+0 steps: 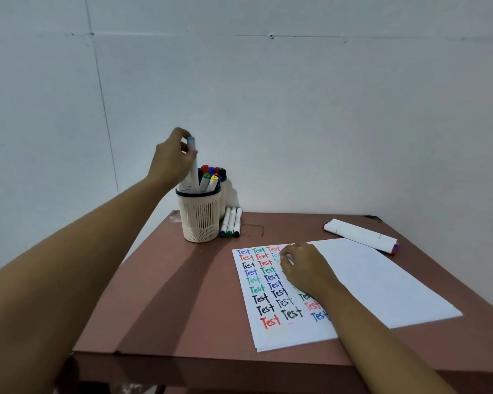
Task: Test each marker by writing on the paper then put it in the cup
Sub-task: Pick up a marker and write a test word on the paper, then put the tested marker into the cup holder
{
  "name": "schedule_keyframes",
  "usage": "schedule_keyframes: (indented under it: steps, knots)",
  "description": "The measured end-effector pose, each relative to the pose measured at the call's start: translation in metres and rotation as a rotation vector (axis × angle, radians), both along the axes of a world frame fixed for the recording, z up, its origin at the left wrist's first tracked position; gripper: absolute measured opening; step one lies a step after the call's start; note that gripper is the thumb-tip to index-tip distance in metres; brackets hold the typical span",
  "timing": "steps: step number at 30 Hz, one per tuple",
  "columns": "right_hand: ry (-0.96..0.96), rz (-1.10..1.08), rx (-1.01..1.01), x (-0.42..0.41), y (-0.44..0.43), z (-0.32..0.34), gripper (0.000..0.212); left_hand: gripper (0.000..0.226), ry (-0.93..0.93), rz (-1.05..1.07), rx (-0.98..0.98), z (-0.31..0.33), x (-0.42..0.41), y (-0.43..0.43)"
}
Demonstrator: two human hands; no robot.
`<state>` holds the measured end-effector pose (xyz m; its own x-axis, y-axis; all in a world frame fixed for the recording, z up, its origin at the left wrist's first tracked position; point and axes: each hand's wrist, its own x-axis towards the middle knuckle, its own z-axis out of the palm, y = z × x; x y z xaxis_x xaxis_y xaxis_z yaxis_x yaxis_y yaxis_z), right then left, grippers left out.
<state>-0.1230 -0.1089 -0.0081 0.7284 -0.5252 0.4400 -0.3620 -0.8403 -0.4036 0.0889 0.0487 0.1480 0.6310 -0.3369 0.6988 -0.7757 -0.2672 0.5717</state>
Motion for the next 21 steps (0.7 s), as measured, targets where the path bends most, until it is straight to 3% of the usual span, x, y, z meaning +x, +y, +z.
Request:
schedule_keyframes:
  steps: [4, 7, 10, 18, 21]
  knots:
    - [-0.001, 0.002, 0.004, 0.000, 0.000, 0.000, 0.029, 0.023, -0.081, 0.052, 0.141, -0.028, 0.000, 0.000]
    - [0.003, -0.001, 0.002, 0.001, 0.000, 0.001, 0.029, 0.023, -0.292, 0.160, 0.311, -0.047, 0.002, 0.000]
    - [0.006, 0.002, -0.010, 0.001, 0.000, 0.001, 0.029, 0.025, -0.393, 0.173, 0.289, -0.058, 0.002, -0.002]
    - [0.055, -0.014, -0.082, 0.003, 0.000, -0.001, 0.029, 0.027, -0.496, 0.160, 0.193, -0.098, -0.038, -0.008]
    - [0.120, -0.012, -0.142, 0.005, -0.001, 0.000, 0.028, 0.034, -0.320, -0.037, 0.299, -0.130, -0.051, -0.012]
